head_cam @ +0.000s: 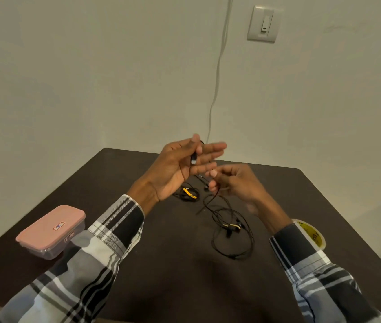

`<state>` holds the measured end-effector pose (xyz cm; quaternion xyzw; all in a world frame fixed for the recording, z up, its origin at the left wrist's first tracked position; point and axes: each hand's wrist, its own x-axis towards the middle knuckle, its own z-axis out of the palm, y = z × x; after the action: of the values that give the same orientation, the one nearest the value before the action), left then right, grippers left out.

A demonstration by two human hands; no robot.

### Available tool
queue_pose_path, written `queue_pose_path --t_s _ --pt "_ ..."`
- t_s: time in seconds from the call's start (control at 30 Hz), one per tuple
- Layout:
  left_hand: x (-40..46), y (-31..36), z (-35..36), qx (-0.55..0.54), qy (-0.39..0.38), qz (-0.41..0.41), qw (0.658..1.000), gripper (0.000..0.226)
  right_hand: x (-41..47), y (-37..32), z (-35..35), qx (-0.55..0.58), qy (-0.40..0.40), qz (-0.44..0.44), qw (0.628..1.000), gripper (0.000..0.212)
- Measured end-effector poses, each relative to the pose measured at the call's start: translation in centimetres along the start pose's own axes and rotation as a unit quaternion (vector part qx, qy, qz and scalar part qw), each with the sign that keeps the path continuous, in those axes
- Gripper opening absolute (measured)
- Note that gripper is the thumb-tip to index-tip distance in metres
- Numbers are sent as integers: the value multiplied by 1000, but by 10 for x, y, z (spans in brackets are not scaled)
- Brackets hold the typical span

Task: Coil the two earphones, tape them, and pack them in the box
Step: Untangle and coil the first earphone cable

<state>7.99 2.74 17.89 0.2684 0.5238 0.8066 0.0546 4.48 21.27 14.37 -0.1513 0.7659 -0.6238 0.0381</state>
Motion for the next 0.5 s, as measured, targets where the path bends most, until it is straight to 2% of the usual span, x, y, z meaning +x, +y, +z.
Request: queue_pose_path --t_s 0.13,0.23,0.37,0.5 --pt "9 10 -4 -27 36 48 998 29 -7 14 14 44 -47 34 997 21" --pt "13 14 -13 -5 62 57 996 27 -18 16 18 4 -67 31 997 22" --pt "13 14 -22 122 81 28 989 28 -32 8 14 -43 -67 5 997 22" --pt "12 8 -30 276 80 1 958 28 -45 -9 6 -79 -66 -15 995 20"
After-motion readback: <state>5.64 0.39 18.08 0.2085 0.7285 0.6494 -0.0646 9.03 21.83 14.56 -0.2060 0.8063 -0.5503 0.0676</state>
